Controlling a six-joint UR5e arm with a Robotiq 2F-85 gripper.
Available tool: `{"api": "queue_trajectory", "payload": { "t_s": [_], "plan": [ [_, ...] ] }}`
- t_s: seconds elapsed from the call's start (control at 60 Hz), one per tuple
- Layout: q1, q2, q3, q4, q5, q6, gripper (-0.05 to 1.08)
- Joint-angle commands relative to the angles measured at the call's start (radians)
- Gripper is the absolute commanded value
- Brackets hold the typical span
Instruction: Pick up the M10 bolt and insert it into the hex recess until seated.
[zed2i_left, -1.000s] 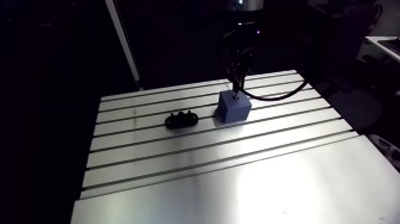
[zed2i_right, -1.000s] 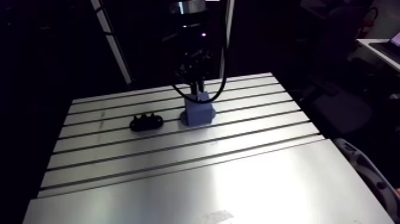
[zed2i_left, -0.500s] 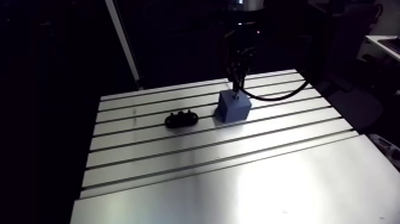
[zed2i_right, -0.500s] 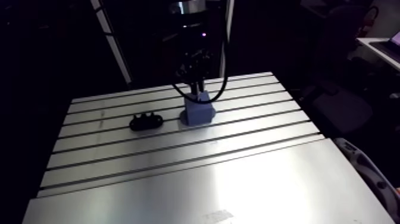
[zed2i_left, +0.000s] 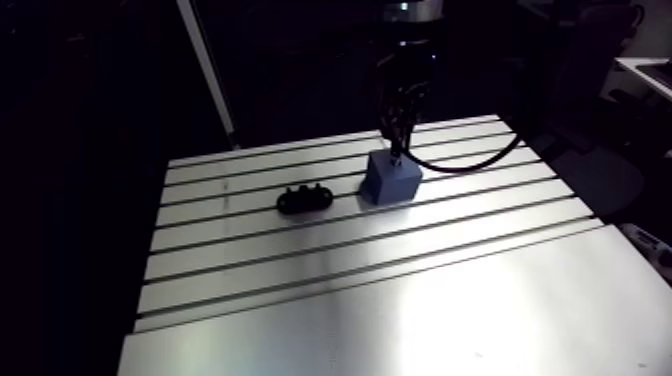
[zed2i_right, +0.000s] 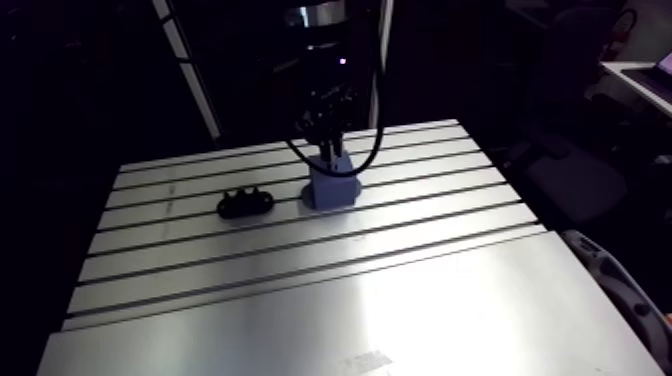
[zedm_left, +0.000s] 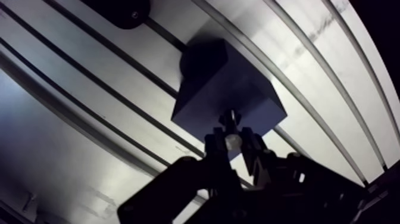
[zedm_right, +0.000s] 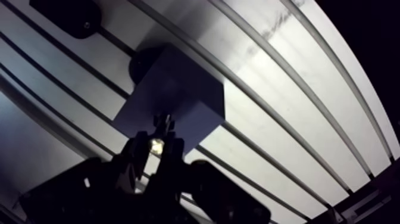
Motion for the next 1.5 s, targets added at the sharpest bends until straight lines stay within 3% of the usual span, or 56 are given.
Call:
{"api": "queue_trajectory", "payload": {
  "t_s": [0.017, 0.517, 0.6, 0.667, 0.767, 0.85, 1.0, 1.1, 1.133, 1.217, 1.267, 1.317, 1.35, 1.417, 1.5],
  "plan": [
    [-0.001, -0.003, 0.008, 0.0, 0.001, 0.001, 0.01],
    [-0.006, -0.015, 0.009, -0.032, 0.024, 0.013, 0.01],
    [-0.006, -0.025, 0.009, -0.035, 0.038, 0.022, 0.01],
    [-0.008, -0.046, 0.006, -0.035, 0.06, 0.065, 0.01],
    [-0.009, -0.068, 0.003, -0.035, 0.072, 0.13, 0.01],
    [-0.011, -0.076, 0.003, -0.035, 0.071, 0.189, 0.01],
    [-0.006, -0.09, 0.004, -0.024, 0.052, 0.376, 0.06],
    [-0.008, -0.092, 0.0, 0.008, 0.048, 0.496, 0.14],
    [-0.006, -0.092, -0.006, 0.036, 0.047, 0.563, 0.27],
    [-0.006, -0.088, -0.009, 0.055, 0.047, 0.619, 0.41],
    [-0.007, -0.086, -0.012, 0.062, 0.05, 0.651, 0.6],
    [-0.008, -0.083, -0.013, 0.065, 0.05, 0.66, 0.68],
    [-0.008, -0.08, -0.013, 0.062, 0.053, 0.668, 0.89],
    [-0.009, -0.077, -0.013, 0.059, 0.056, 0.673, 0.99],
    [-0.009, -0.074, -0.011, 0.055, 0.058, 0.673, 1.02]
  ]
}}
